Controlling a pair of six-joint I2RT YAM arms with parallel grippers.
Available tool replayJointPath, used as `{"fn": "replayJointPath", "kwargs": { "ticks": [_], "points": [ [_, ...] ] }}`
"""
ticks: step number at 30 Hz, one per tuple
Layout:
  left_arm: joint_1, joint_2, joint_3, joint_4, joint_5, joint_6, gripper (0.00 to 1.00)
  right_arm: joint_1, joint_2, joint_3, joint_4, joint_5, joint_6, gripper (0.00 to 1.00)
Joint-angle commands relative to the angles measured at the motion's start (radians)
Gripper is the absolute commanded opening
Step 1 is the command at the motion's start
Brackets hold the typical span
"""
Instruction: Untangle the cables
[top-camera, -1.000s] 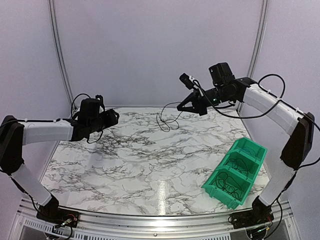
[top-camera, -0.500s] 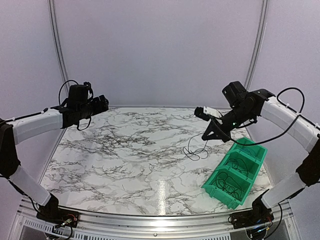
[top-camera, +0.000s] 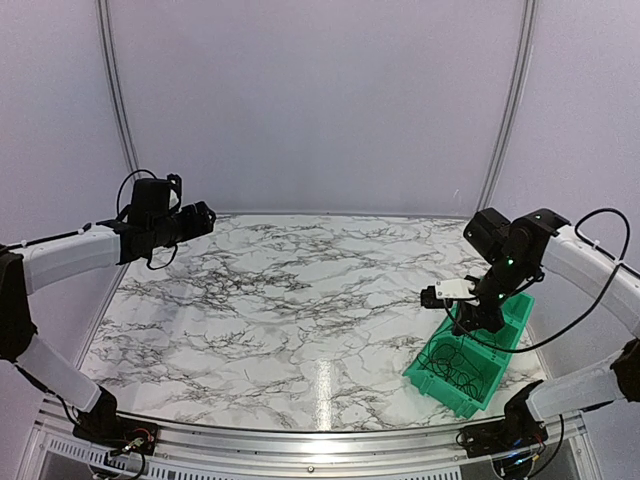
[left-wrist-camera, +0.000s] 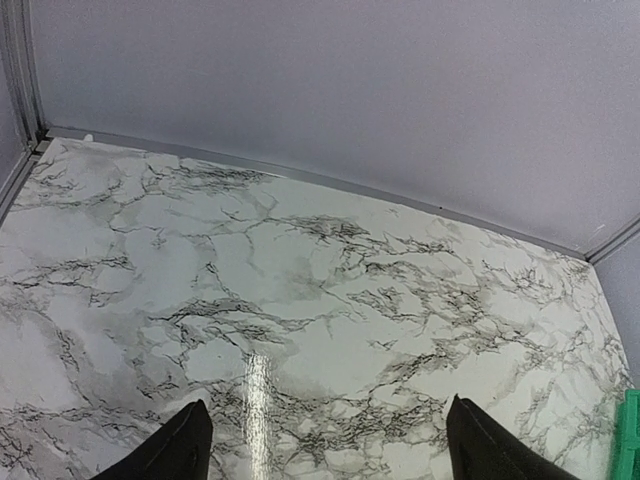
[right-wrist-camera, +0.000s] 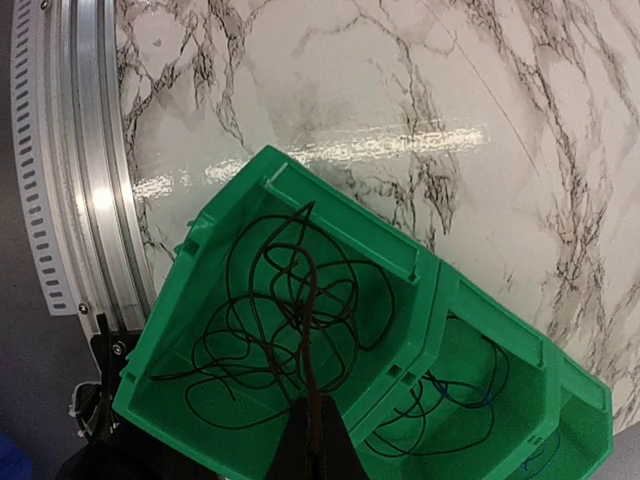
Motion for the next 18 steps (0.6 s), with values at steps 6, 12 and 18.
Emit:
{"fn": "replayJointPath", "kwargs": {
  "ticks": [6, 12, 18],
  "points": [
    [-0.001, -0.031, 0.011, 0.005, 0.052, -0.002, 0.84, -0.010, -0.090, -0.118, -0.042, 0.196, -0.096, 0.00],
    [0.000, -0.041, 0.007, 0.007, 0.064, -0.012, 0.84, -0.010, 0.050, -0.157, -0.037, 0.102, -0.070, 0.00],
    [-0.001, -0.046, 0.006, 0.006, 0.064, -0.016, 0.84, -0.011, 0.181, -0.217, 0.053, 0.131, -0.025, 0.00]
  ]
}}
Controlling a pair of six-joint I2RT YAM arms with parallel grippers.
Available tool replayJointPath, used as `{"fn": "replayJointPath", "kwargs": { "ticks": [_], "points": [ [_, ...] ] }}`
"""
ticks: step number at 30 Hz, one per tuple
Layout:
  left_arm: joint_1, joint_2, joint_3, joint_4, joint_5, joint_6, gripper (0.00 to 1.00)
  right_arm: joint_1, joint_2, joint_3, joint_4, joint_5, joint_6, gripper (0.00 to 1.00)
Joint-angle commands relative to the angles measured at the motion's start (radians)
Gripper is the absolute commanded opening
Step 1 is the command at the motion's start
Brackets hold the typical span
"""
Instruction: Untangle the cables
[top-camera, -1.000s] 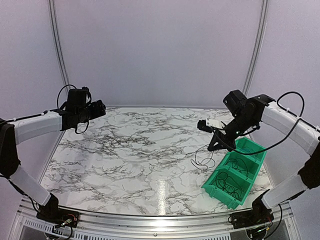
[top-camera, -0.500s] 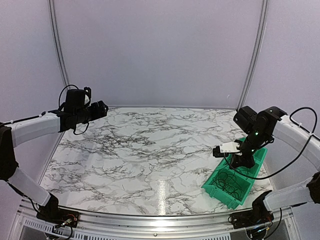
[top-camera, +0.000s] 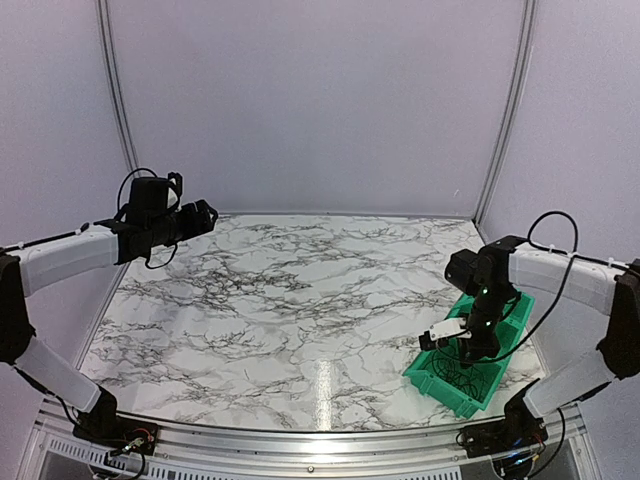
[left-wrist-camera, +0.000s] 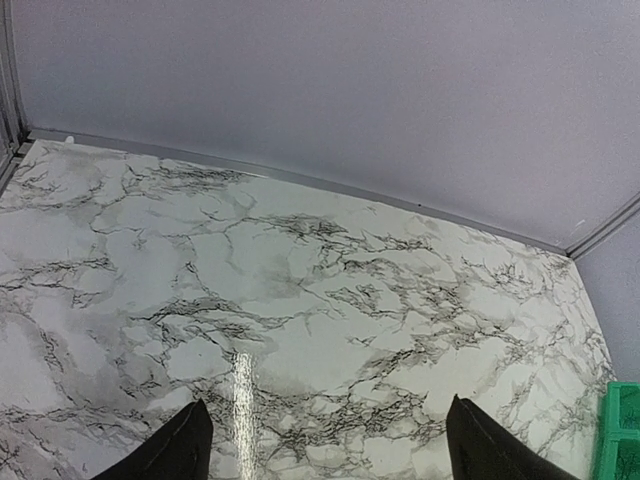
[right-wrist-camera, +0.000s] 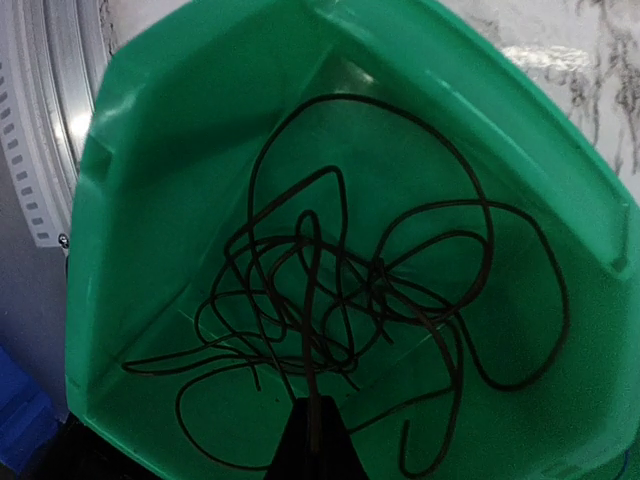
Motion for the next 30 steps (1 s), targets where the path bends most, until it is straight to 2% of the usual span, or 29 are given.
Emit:
{"fn": "replayJointPath", "kwargs": {
  "ticks": [1, 7, 11, 14, 16, 25, 28, 30],
  "points": [
    [-0.001, -0.033, 0.004, 0.006, 0.012, -0.009, 0.84, -0.009, 0.050, -0.022, 0.056, 0.001, 0.030, 0.00],
    [0.000, -0.032, 0.005, 0.006, 0.025, -0.016, 0.84, -0.008, 0.032, 0.014, 0.051, 0.005, 0.033, 0.01],
    [-0.001, -0.037, 0.004, 0.005, 0.026, -0.017, 0.84, -0.008, -0.006, 0.037, 0.030, 0.012, 0.023, 0.25],
    [-0.001, -0.038, 0.004, 0.006, 0.027, -0.017, 0.84, -0.009, -0.033, 0.057, 0.011, 0.025, 0.007, 0.37],
    [0.000, -0.038, 0.004, 0.006, 0.027, -0.016, 0.84, -0.008, -0.045, 0.070, -0.002, 0.041, -0.005, 0.42],
    [0.000, -0.033, 0.007, 0.002, 0.026, -0.011, 0.84, -0.008, -0.033, 0.255, -0.041, 0.003, -0.053, 0.50],
    [-0.001, -0.033, 0.010, 0.001, 0.028, -0.011, 0.84, -0.008, -0.025, 0.350, 0.057, -0.042, -0.030, 0.50],
    [-0.001, -0.033, 0.011, -0.001, 0.023, -0.006, 0.85, -0.008, -0.037, 0.382, 0.206, -0.060, 0.021, 0.50]
  ]
}}
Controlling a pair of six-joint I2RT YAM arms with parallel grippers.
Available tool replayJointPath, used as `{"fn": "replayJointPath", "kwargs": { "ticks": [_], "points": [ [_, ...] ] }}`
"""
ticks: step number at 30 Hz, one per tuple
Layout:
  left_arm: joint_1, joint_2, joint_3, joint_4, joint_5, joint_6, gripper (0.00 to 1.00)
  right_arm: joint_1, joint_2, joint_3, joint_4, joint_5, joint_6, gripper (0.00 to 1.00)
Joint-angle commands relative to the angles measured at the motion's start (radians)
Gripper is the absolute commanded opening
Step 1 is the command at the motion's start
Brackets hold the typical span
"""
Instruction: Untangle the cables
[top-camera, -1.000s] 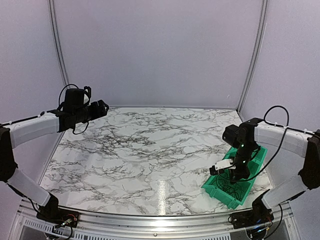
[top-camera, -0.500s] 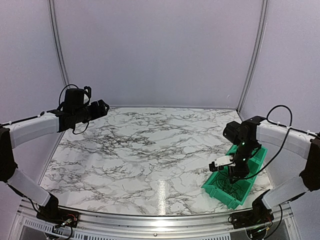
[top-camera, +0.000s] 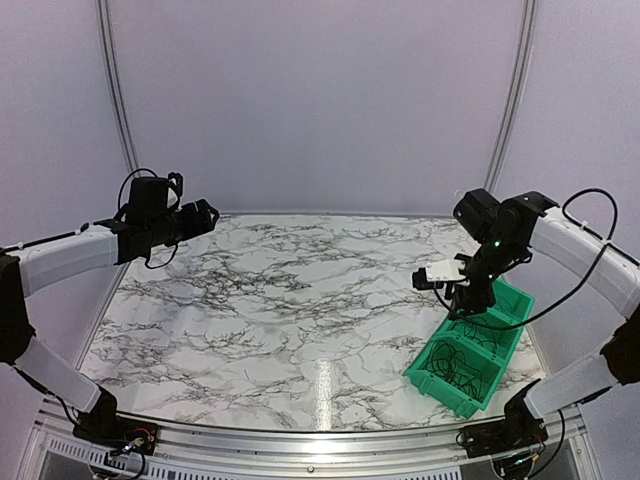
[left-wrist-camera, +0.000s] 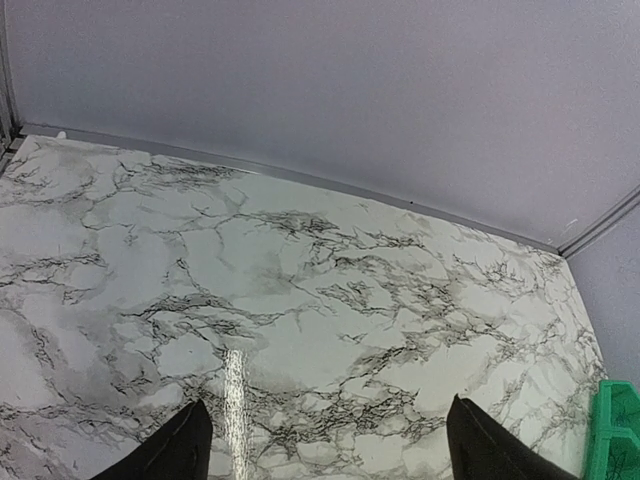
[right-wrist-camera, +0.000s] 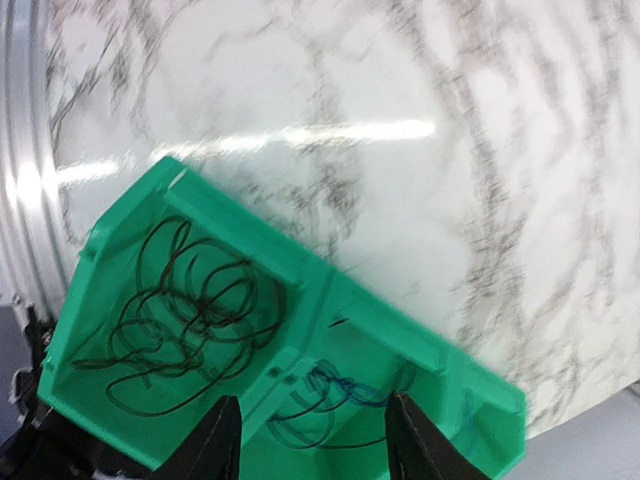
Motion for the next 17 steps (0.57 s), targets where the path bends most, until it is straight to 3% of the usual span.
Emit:
{"fn": "replayJointPath", "kwargs": {
  "ticks": [1, 3, 5, 6, 7, 9, 10, 12, 15, 17],
  "points": [
    [0.000, -0.030, 0.012, -0.002, 0.000, 0.013, 0.85, -0.009, -0.020, 0.092, 0.298, -0.058, 0.092, 0.51],
    [-0.001, -0.028, 0.015, -0.007, -0.009, 0.029, 0.85, -0.008, -0.046, 0.060, 0.533, -0.036, 0.186, 0.57],
    [-0.001, -0.026, 0.026, -0.026, -0.020, 0.064, 0.85, -0.009, -0.072, 0.007, 0.807, 0.007, 0.302, 0.79],
    [0.000, -0.026, 0.036, -0.041, -0.035, 0.079, 0.85, -0.008, -0.084, -0.025, 0.923, 0.046, 0.368, 0.95],
    [-0.002, -0.028, 0.045, -0.058, -0.050, 0.090, 0.86, -0.010, -0.095, -0.057, 1.022, 0.082, 0.434, 0.98],
    [-0.007, -0.042, 0.063, -0.087, -0.073, 0.109, 0.89, -0.010, -0.105, -0.110, 1.172, 0.104, 0.516, 0.99],
    [-0.013, -0.052, 0.072, -0.109, -0.083, 0.118, 0.98, -0.010, -0.100, -0.122, 1.207, 0.091, 0.545, 0.99],
    [-0.031, -0.080, 0.093, -0.134, -0.093, 0.144, 0.99, -0.010, -0.065, -0.108, 1.249, 0.117, 0.637, 0.99],
    [-0.052, -0.132, 0.086, -0.153, -0.074, 0.193, 0.99, -0.010, -0.005, -0.076, 1.274, 0.289, 0.800, 0.99],
    [-0.069, -0.177, 0.044, -0.145, -0.100, 0.233, 0.99, -0.010, 0.004, -0.110, 1.309, 0.351, 0.813, 0.99]
  ]
}}
